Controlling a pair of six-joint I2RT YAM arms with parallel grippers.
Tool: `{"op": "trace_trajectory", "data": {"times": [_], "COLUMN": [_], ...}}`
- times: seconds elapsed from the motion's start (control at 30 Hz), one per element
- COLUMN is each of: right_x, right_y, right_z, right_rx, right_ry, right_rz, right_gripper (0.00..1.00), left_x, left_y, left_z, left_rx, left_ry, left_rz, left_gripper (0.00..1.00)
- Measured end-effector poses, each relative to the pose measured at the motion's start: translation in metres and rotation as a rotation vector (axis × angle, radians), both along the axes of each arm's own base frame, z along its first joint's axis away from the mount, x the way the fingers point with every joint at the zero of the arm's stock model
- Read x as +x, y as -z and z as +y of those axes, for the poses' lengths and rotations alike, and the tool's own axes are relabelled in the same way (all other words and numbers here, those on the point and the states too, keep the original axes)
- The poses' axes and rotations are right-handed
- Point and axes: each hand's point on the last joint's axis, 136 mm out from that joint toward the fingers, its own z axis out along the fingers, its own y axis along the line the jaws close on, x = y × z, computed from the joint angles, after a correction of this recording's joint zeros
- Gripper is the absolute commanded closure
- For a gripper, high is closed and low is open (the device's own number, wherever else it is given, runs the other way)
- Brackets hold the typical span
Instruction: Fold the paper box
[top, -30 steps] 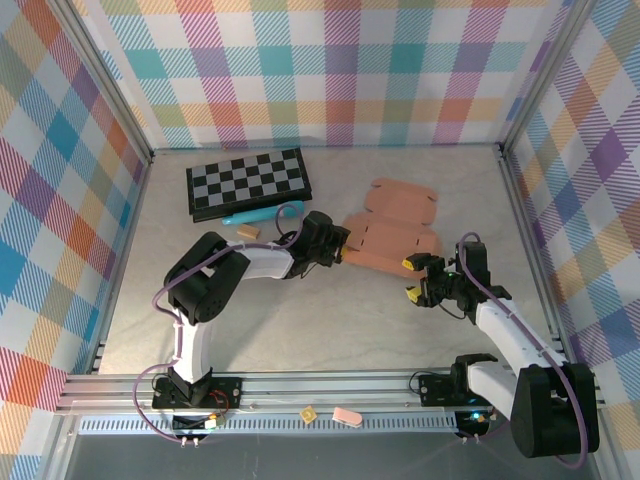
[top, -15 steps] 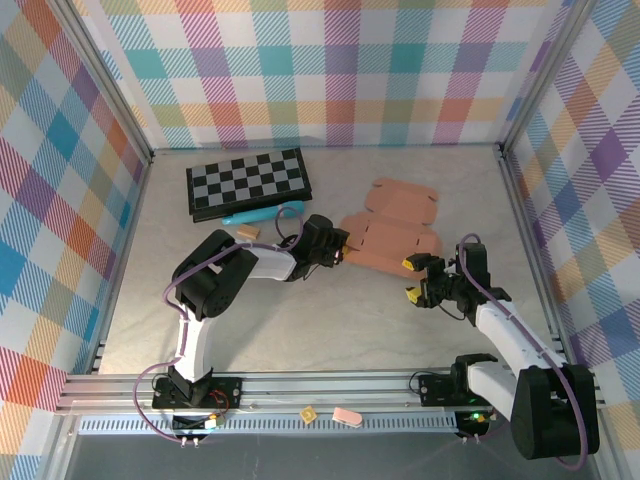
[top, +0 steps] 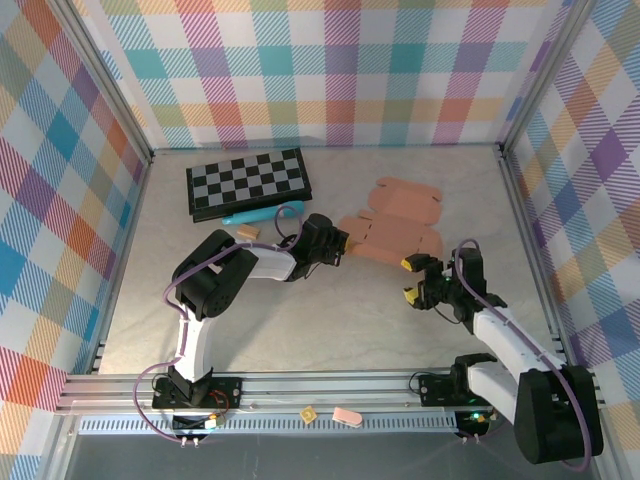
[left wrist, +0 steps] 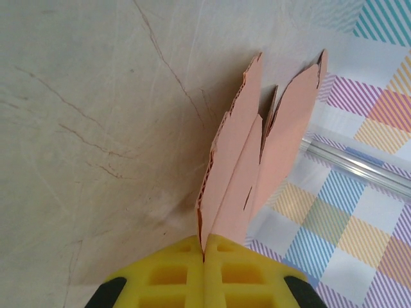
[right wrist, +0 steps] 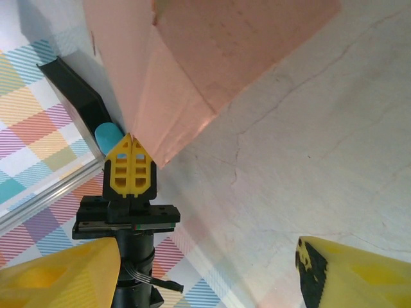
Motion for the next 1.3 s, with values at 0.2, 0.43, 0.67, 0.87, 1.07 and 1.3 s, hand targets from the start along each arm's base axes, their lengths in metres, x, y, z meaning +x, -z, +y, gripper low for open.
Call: {"op": "trace_trajectory", "data": {"times": [0.2, 0.43, 0.67, 0.87, 1.07, 1.3], "right_x": [0.016, 0.042, 0.076, 0.081, 0.082, 0.094], "right_y": [0.005, 0.019, -0.001, -0.003, 0.002, -0.011], "right_z": [0.003, 0.014, 0.019, 0.02, 0.016, 0.015], "right_rx": [-0.02, -0.04, -0.027, -0.035, -0.045, -0.048], "right_ry": [0.061, 0.095, 0.134, 0.151, 0.177, 0.202], "right_rz": [-0.042, -0.019, -0.095, -0.105, -0.091, -0.126], "right_gripper": [0.3, 0.46, 0.62, 0.69, 0.82, 1.0], "left_x": [-0.001, -0.006, -0.007, -0.007, -0.009, -0.015], "left_y": [-0.008, -0.016, -0.016, -0.016, -0.025, -0.031], "left_z": [0.001, -0.003, -0.004, -0.004, -0.005, -0.009], "left_rx": [-0.007, -0.024, -0.027, -0.034, -0.048, -0.061], "left_ry": [-0.022, -0.033, -0.043, -0.05, -0.064, -0.085], "left_rz": [0.005, 0.012, 0.019, 0.025, 0.02, 0.033], "left_gripper": [1.0, 1.0, 1.0, 1.0, 1.0, 1.0]}}
